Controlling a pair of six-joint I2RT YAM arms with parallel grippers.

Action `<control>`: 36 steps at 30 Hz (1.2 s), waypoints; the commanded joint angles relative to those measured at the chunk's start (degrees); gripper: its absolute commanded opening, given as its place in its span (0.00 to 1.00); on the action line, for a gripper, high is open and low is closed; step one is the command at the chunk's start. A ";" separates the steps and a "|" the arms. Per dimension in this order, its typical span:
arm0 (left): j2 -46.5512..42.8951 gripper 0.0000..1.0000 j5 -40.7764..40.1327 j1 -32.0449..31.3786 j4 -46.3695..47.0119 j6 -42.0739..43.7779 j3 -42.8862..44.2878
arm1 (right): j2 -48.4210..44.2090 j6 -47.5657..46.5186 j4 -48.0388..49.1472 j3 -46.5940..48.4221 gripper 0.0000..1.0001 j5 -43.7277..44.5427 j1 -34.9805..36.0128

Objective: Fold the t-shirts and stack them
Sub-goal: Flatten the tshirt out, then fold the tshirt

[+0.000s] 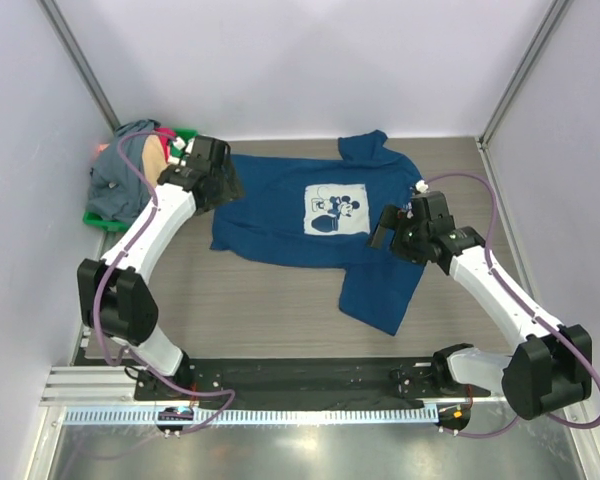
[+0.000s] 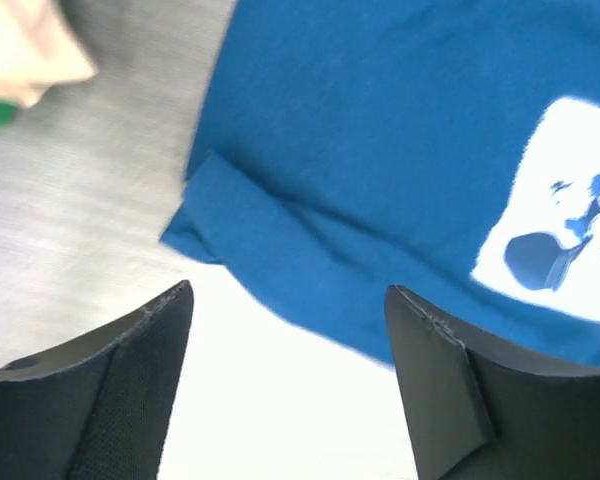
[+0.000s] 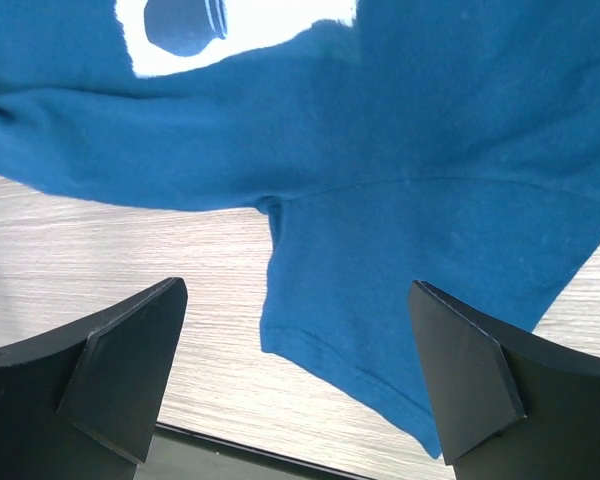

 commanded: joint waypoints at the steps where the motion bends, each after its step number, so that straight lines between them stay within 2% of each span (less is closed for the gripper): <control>1: -1.02 0.79 -1.37 0.10 -9.13 1.63 -2.69 | -0.84 -1.20 -1.06 2.94 0.99 0.20 0.16; 8: -10.25 0.77 1.01 0.27 3.88 -6.20 -23.50 | -2.24 -1.02 -2.99 1.62 0.99 1.26 0.25; 17: -12.11 0.67 2.59 5.36 21.10 -6.91 -35.82 | -3.04 -1.38 -4.05 -2.24 0.99 -0.59 0.25; 21: -8.34 0.64 5.49 9.05 26.20 -7.87 -36.45 | -2.34 -1.46 -3.88 -2.77 0.98 -0.32 0.25; 28: -2.01 0.62 6.29 9.59 32.01 -10.51 -34.70 | -0.23 -2.25 -2.38 -2.68 0.99 -0.76 0.34; 34: 3.45 0.52 7.60 9.59 33.51 -11.92 -33.81 | -0.05 -2.26 -1.24 -3.30 0.98 -1.11 0.16; 36: 4.32 0.43 7.69 9.59 34.47 -12.10 -34.08 | -0.92 -1.91 -0.97 -4.18 0.98 -1.11 0.25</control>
